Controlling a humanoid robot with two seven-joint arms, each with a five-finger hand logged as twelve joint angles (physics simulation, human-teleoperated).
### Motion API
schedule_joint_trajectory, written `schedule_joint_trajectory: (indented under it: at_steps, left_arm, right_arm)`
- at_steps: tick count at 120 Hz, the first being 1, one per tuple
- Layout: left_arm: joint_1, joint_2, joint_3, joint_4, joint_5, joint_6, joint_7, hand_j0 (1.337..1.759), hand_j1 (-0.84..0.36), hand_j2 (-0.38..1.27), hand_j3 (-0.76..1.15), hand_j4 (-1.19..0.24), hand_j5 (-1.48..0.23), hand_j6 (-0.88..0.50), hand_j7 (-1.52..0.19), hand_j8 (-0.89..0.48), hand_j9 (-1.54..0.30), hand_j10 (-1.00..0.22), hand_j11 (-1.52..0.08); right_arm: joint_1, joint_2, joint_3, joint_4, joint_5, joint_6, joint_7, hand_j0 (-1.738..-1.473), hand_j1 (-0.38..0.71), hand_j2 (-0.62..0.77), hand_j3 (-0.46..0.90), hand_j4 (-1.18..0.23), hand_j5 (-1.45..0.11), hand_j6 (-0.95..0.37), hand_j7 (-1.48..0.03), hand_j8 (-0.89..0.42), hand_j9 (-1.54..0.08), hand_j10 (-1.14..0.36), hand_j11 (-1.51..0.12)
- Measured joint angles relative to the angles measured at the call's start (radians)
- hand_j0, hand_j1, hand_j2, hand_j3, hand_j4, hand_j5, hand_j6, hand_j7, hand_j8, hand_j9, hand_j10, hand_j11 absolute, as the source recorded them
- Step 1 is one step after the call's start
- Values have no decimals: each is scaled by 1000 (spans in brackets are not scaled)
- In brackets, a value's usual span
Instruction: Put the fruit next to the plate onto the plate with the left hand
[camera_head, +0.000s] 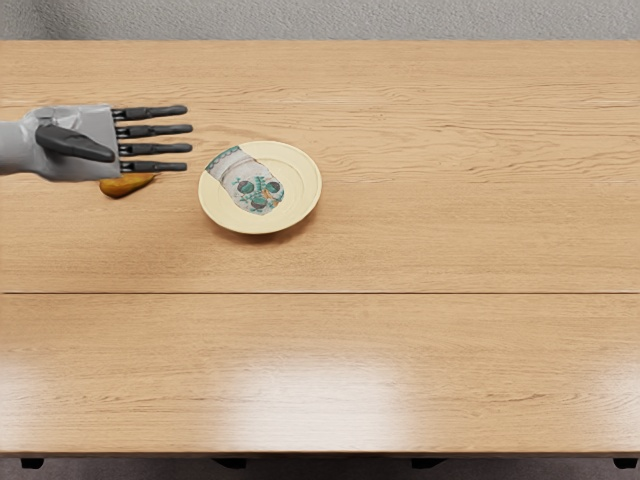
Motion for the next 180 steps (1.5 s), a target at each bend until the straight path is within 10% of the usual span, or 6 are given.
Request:
schedule_joint_trajectory:
  at_steps: [33, 109, 180]
  left_arm:
    - [-1, -27, -10, 13, 19, -2, 0, 1658, 304, 7, 0, -33, -48, -32, -48, -32, -48, -34, -48]
    - [-221, -350, -75, 294, 1196, 114, 0, 1658, 263, 14, 0, -73, -94, -73, -94, -73, -94, -73, -94]
    - [-259, -633, 327, 584, 1479, 546, 0, 1658, 201, 26, 0, -127, -162, -128, -162, -128, -162, -127, -162]
  right_arm:
    - [0, 0, -3, 0, -1, 0, 0, -1658, -349, 0, 0, 0, 0, 0, 0, 0, 0, 0, 0]
    - [2, 0, -4, 0, -2, 1, 0, -1658, -349, 0, 0, 0, 0, 0, 0, 0, 0, 0, 0]
    - [1, 0, -6, 0, -3, 0, 0, -1658, -349, 0, 0, 0, 0, 0, 0, 0, 0, 0, 0]
